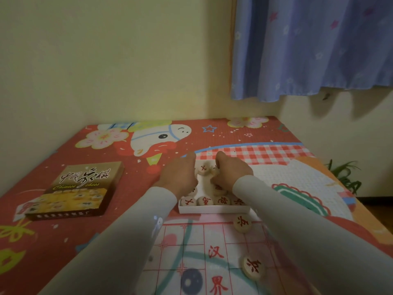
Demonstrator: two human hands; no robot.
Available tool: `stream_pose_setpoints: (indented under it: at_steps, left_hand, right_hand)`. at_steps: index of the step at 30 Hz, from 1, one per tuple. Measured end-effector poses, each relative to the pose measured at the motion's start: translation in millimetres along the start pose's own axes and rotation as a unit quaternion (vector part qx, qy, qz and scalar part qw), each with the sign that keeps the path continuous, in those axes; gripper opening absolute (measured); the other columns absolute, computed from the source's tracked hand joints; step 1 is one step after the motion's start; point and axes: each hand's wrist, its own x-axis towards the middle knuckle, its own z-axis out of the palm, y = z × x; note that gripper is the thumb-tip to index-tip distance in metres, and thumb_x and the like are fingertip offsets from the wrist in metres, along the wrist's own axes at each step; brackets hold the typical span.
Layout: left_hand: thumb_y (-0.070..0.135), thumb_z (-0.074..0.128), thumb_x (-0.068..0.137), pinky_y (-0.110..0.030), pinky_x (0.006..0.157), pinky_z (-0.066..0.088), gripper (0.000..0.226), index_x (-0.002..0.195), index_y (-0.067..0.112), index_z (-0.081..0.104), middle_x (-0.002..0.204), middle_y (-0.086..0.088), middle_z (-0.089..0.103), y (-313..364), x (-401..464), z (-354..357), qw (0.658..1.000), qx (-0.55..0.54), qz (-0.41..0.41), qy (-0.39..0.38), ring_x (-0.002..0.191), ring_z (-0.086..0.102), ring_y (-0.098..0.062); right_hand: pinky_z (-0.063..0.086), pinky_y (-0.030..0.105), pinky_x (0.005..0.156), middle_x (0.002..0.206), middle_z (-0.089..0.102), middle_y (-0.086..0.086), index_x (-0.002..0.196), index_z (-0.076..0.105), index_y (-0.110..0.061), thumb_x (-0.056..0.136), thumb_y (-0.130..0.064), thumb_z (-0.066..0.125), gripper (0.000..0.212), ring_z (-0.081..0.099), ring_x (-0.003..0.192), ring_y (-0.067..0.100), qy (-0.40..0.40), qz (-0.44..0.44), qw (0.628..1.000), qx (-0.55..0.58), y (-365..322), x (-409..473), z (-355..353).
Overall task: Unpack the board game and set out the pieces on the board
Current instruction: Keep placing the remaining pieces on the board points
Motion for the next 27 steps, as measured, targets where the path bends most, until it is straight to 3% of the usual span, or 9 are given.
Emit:
stream_pose_setpoints:
  at_steps: [4,9,13,18,27]
  left_hand:
    - [0.021,0.064,0.086,-0.032,0.063,0.039,0.044,0.121,0.013,0.037,0.084,-0.001,0.053,-1.1,-1.2,9.2,0.999,-0.027,-0.017,-0.016,0.083,0.054,-0.025]
    - [0.02,0.062,0.087,-0.033,0.06,0.038,0.053,0.131,0.013,0.033,0.095,-0.007,0.061,0.8,6.0,14.8,1.0,0.013,-0.027,-0.002,0.08,0.054,-0.024]
    - [0.012,0.058,0.085,-0.033,0.06,0.038,0.048,0.128,0.013,0.037,0.096,-0.008,0.062,2.8,8.7,17.8,0.999,0.026,-0.042,0.011,0.076,0.052,-0.024]
    - [0.007,0.055,0.083,-0.033,0.064,0.041,0.049,0.129,0.011,0.038,0.105,-0.011,0.064,3.6,10.8,18.8,0.998,0.05,-0.038,0.015,0.092,0.062,-0.029]
    - [0.018,0.067,0.081,-0.031,0.069,0.043,0.056,0.13,0.011,0.04,0.114,-0.009,0.062,4.9,21.5,6.2,0.992,0.115,-0.014,-0.041,0.102,0.06,-0.027]
  right_hand:
    - [0.044,0.028,0.057,0.088,0.056,0.001,0.116,0.042,-0.018,0.081,-0.025,0.066,0.042,0.056,0.076,0.02,-0.014,0.021,1.0,0.012,-5.7,3.0,-1.1]
    - [0.047,0.032,0.06,0.084,0.059,0.002,0.102,0.045,-0.019,0.082,-0.029,0.065,0.03,0.053,0.068,0.017,0.004,-0.02,0.996,0.092,0.4,-8.0,-20.3]
    - [0.049,0.032,0.06,0.085,0.059,-0.001,0.101,0.044,-0.023,0.081,-0.031,0.065,0.03,0.058,0.073,0.019,-0.031,-0.072,0.995,0.069,3.7,-25.9,-26.1]
    - [0.039,0.027,0.052,0.077,0.056,-0.001,0.099,0.041,-0.023,0.082,-0.023,0.059,0.025,0.05,0.064,0.017,-0.038,-0.071,0.994,0.073,5.1,-28.9,-4.2]
    - [0.039,0.028,0.051,0.074,0.051,-0.001,0.097,0.033,-0.022,0.08,-0.022,0.059,0.032,0.045,0.058,0.014,-0.045,-0.076,0.995,0.049,4.3,-24.7,-1.0]
